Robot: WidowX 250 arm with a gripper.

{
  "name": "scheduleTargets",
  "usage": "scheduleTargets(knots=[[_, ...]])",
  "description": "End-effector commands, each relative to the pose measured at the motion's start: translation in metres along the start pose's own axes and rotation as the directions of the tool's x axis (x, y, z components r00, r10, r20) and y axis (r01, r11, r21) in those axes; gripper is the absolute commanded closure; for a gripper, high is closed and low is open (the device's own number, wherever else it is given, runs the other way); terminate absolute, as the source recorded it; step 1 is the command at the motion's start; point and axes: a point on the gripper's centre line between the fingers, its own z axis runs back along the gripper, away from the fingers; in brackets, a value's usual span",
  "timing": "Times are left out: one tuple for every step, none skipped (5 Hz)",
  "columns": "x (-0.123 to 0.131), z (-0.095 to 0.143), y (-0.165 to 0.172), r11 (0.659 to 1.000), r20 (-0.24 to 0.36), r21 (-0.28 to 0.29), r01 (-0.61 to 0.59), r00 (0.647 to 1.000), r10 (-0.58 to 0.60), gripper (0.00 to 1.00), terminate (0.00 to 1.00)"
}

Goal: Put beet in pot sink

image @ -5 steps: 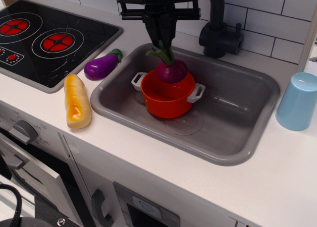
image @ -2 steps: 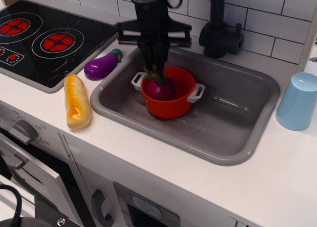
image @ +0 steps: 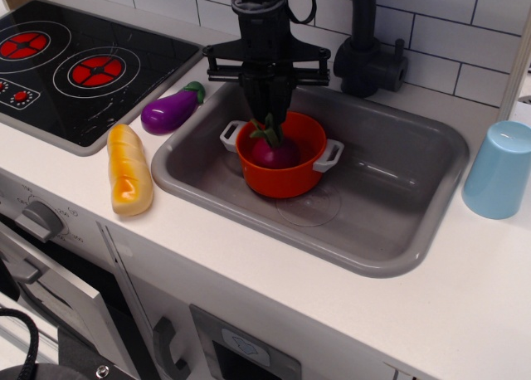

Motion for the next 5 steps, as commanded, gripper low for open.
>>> scheduleTargets(knots=[[0.006, 0.026, -0.005, 1.000, 0.086, -0.020, 0.001, 0.996, 0.000, 0.00, 0.00], [0.004, 0.037, -0.011, 1.000, 0.136, -0.022, -0.014, 0.991, 0.017, 0.00, 0.00], [-0.002, 0.056, -0.014, 0.997, 0.150, -0.070, -0.011, 0.988, 0.022, 0.00, 0.00], [-0.002, 0.056, -0.014, 0.997, 0.150, -0.070, -0.011, 0.988, 0.022, 0.00, 0.00], [-0.002, 0.056, -0.014, 0.997, 0.150, -0.070, -0.011, 0.988, 0.022, 0.00, 1.00]])
